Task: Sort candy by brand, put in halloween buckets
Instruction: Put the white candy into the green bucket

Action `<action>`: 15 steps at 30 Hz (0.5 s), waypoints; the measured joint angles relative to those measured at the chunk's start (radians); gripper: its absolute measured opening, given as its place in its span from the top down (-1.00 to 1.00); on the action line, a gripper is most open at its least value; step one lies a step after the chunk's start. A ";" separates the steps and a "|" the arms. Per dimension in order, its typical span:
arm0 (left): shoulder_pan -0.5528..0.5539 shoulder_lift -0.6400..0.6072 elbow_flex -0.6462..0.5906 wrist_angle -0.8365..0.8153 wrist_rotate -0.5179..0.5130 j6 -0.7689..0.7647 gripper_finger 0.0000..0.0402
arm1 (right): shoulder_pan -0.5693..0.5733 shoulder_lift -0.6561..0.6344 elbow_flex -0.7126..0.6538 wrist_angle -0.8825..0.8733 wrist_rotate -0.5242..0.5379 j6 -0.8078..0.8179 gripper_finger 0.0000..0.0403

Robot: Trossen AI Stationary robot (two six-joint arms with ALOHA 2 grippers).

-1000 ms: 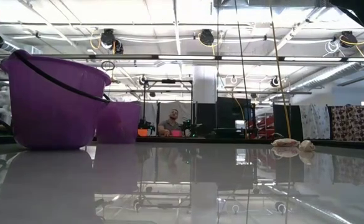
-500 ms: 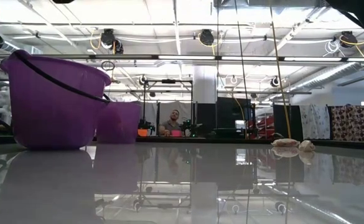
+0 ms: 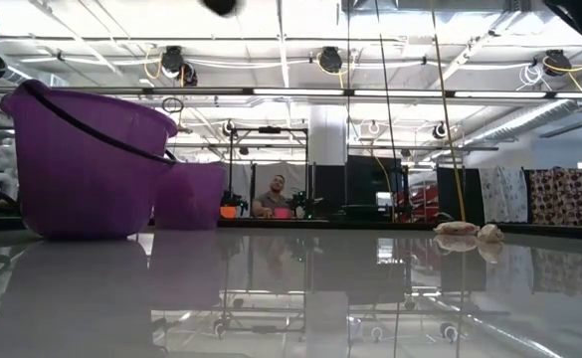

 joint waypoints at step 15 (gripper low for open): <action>0.002 0.069 0.000 0.080 -0.129 -0.178 0.08 | -0.287 -0.180 -0.001 -1.007 0.149 -0.197 0.14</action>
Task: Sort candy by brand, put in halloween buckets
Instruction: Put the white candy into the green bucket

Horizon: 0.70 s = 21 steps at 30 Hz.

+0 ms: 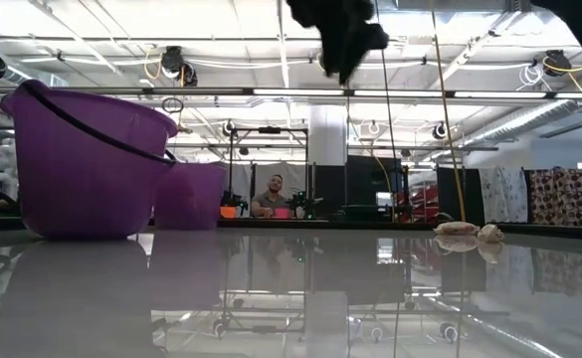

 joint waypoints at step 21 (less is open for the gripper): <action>0.007 0.000 0.000 -0.130 0.002 -0.556 0.08 | -0.562 0.002 -0.775 0.039 -0.051 -0.635 -0.09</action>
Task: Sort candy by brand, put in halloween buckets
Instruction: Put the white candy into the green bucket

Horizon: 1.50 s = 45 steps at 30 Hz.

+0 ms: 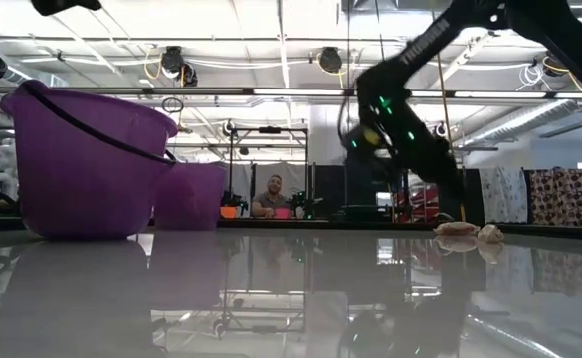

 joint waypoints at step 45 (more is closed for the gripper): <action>0.095 0.001 0.000 0.004 -0.081 0.027 0.08 | -0.043 -0.001 -0.119 0.377 0.158 -0.078 -0.01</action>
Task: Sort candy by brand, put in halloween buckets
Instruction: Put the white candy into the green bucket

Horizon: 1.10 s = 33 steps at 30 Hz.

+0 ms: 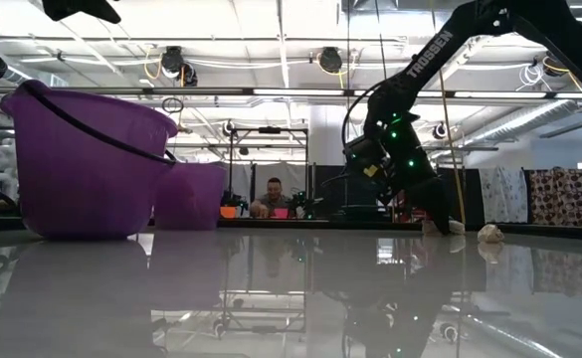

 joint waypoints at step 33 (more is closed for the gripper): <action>0.000 0.000 0.000 -0.007 0.019 0.079 0.08 | 0.002 0.001 0.001 -0.015 -0.009 0.117 0.55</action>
